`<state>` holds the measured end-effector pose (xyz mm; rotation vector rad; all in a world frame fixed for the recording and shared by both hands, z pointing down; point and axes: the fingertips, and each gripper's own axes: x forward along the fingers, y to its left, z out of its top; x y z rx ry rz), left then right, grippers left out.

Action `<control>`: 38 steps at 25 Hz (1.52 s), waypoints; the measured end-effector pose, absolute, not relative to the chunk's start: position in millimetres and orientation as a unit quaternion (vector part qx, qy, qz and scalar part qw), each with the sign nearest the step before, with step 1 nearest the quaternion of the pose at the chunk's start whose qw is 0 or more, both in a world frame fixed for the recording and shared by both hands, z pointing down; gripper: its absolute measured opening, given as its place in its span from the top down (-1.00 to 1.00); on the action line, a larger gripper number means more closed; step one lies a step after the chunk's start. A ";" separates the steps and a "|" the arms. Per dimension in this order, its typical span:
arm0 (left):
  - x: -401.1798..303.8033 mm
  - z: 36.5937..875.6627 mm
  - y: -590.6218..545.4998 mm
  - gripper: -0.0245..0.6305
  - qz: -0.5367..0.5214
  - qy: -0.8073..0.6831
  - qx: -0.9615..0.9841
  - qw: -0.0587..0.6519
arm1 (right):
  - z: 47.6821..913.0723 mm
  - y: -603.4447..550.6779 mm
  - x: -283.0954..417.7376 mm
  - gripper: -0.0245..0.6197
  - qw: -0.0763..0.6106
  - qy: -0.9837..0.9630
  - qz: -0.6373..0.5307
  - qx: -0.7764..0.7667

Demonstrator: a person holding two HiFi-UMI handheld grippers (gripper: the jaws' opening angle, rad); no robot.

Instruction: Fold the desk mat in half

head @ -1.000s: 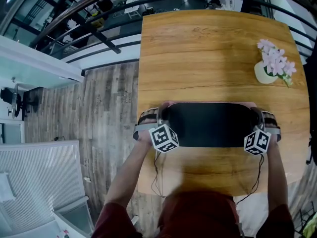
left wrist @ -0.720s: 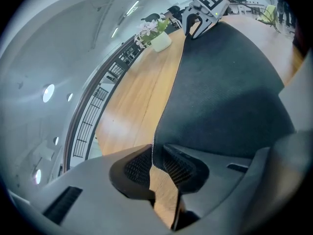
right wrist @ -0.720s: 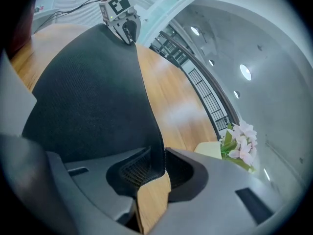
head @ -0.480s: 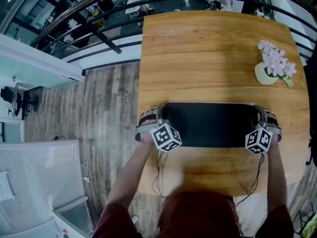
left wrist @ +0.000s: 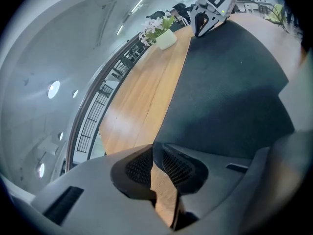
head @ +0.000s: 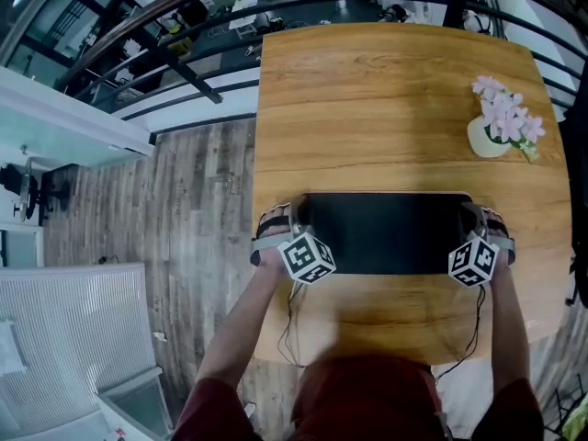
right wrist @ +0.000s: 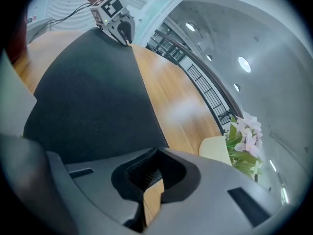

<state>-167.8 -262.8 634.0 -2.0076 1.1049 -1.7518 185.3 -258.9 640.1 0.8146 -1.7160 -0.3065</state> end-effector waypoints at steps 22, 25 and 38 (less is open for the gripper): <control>-192.8 577.9 -236.6 0.87 -0.468 0.536 -0.703 0.023 | 580.5 -239.0 197.9 0.90 0.454 -0.754 0.002 0.474; -186.8 556.4 -224.0 0.87 -0.416 0.560 -0.717 -0.005 | 555.0 -227.4 196.9 0.90 0.402 -0.759 0.036 0.511; -145.1 433.4 -163.0 0.87 -0.172 0.639 -0.748 -0.046 | 411.7 -173.1 195.2 0.89 0.174 -0.780 0.054 0.599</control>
